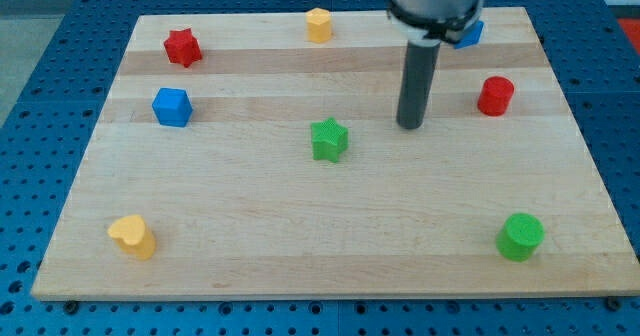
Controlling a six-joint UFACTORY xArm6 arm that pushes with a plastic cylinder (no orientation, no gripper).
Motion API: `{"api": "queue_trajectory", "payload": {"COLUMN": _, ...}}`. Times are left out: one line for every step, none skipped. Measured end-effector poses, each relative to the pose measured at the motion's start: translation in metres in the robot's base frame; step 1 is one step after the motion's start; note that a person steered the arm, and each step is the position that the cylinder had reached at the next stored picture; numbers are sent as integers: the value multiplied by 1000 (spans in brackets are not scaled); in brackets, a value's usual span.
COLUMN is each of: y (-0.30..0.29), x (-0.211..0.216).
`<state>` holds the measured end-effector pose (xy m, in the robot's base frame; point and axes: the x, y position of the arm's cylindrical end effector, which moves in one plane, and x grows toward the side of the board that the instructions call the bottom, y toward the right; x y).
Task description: Place the red circle vertically below the green star
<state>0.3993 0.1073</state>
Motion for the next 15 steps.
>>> {"api": "queue_trajectory", "payload": {"y": 17, "x": -14}}
{"api": "queue_trajectory", "payload": {"y": 52, "x": -38}}
{"api": "queue_trajectory", "payload": {"y": 89, "x": -63}}
{"api": "queue_trajectory", "payload": {"y": 114, "x": -72}}
{"api": "queue_trajectory", "payload": {"y": 144, "x": -67}}
{"api": "queue_trajectory", "payload": {"y": 135, "x": -53}}
{"api": "queue_trajectory", "payload": {"y": 113, "x": -47}}
{"api": "queue_trajectory", "payload": {"y": 91, "x": -26}}
{"api": "queue_trajectory", "payload": {"y": 76, "x": 11}}
{"api": "queue_trajectory", "payload": {"y": 63, "x": 48}}
{"api": "queue_trajectory", "payload": {"y": 63, "x": 51}}
{"api": "queue_trajectory", "payload": {"y": 61, "x": 51}}
{"api": "queue_trajectory", "payload": {"y": 55, "x": 58}}
{"api": "queue_trajectory", "payload": {"y": 49, "x": 69}}
{"api": "queue_trajectory", "payload": {"y": 41, "x": 82}}
